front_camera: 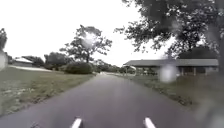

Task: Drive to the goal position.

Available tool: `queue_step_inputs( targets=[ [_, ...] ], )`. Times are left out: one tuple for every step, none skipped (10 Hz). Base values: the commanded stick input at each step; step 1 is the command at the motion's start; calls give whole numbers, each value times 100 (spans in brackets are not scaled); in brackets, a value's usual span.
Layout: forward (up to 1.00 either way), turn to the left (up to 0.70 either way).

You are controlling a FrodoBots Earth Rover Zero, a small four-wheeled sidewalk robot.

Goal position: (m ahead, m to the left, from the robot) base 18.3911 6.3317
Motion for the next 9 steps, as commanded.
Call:
queue_step_inputs(
  targets=[
    [85,0],
    [85,0],
    [85,0],
    [85,0],
    [85,0],
    [85,0],
    [85,0],
    [85,0],
    [85,0]
  ],
)
